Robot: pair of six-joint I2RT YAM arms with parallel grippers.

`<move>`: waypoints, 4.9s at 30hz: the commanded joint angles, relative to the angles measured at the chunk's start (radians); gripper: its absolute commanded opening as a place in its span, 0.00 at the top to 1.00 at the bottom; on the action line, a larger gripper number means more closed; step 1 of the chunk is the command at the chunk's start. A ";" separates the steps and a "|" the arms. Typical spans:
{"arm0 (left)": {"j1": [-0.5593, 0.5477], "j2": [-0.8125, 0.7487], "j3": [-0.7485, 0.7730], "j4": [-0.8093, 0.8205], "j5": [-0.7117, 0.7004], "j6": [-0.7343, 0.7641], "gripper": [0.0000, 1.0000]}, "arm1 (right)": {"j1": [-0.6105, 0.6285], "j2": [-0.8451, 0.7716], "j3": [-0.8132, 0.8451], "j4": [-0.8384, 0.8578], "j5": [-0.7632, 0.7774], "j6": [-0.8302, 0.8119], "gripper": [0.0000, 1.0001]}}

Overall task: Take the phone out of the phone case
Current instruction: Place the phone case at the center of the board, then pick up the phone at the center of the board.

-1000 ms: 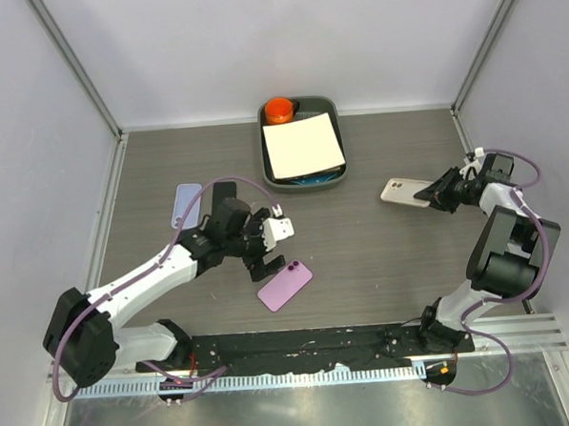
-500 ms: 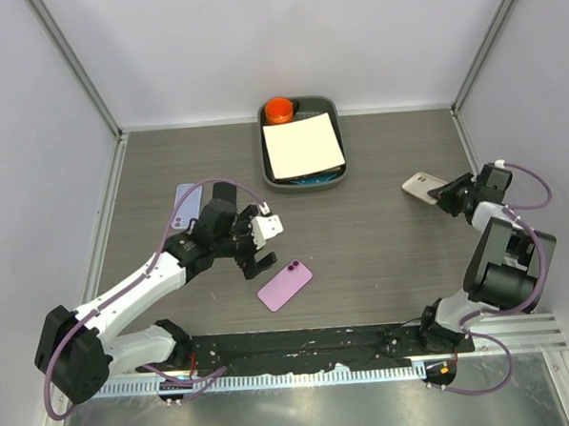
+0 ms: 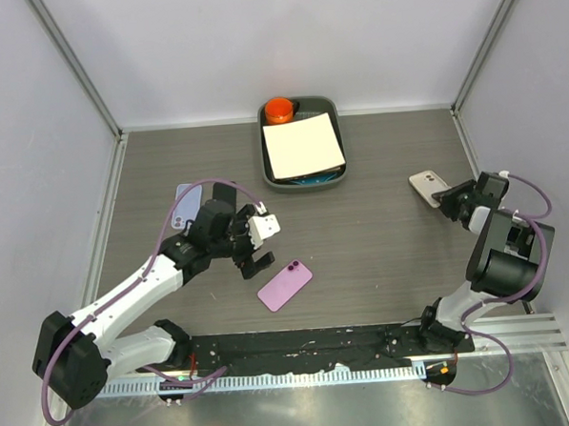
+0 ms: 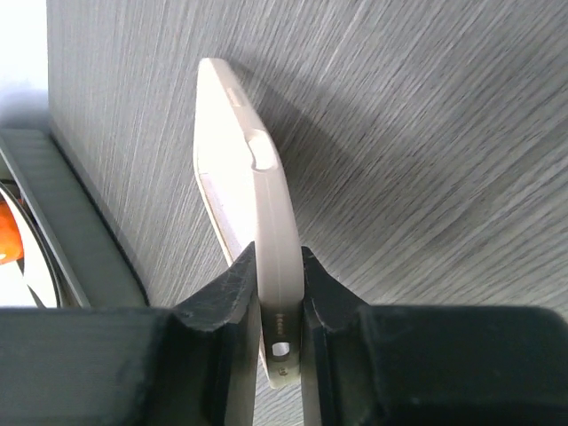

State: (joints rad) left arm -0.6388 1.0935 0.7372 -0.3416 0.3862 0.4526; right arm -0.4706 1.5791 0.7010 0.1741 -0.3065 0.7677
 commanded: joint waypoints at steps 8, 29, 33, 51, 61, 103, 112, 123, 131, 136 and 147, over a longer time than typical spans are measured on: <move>0.018 -0.030 -0.009 0.038 0.033 -0.015 0.00 | 0.046 0.029 0.006 -0.038 -0.034 -0.042 0.62; 0.021 -0.017 0.004 0.038 0.051 -0.025 0.00 | 0.067 -0.073 0.057 -0.292 -0.034 -0.206 0.36; 0.021 -0.018 0.005 0.039 0.052 -0.026 0.00 | 0.067 -0.103 0.071 -0.341 -0.031 -0.241 0.35; -0.022 0.150 0.056 0.036 -0.052 -0.074 0.00 | 0.156 -0.298 0.202 -0.508 -0.068 -0.446 0.32; -0.162 0.336 0.149 -0.059 -0.107 -0.112 0.00 | 0.155 -0.398 0.210 -0.498 -0.071 -0.488 0.32; -0.392 0.634 0.324 -0.220 -0.389 -0.463 0.00 | 0.118 -0.453 0.196 -0.469 -0.085 -0.512 0.32; -0.392 0.622 0.300 -0.260 -0.328 -0.457 0.00 | 0.118 -0.452 0.198 -0.467 -0.089 -0.504 0.32; -0.384 0.500 0.240 -0.206 -0.274 -0.378 0.00 | 0.113 -0.455 0.198 -0.467 -0.094 -0.502 0.32; -0.384 0.559 0.251 -0.223 -0.294 -0.356 0.00 | 0.113 -0.465 0.198 -0.473 -0.097 -0.496 0.32; -0.384 0.606 0.269 -0.249 -0.293 -0.365 0.00 | 0.109 -0.475 0.196 -0.475 -0.097 -0.496 0.32; -0.403 0.643 0.283 -0.264 -0.294 -0.373 0.04 | 0.104 -0.485 0.196 -0.475 -0.098 -0.499 0.32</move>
State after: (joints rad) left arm -1.0290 1.6989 1.0172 -0.5911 0.0711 0.0864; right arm -0.3580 1.1278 0.8677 -0.3367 -0.3958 0.2680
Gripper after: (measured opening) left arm 0.988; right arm 0.678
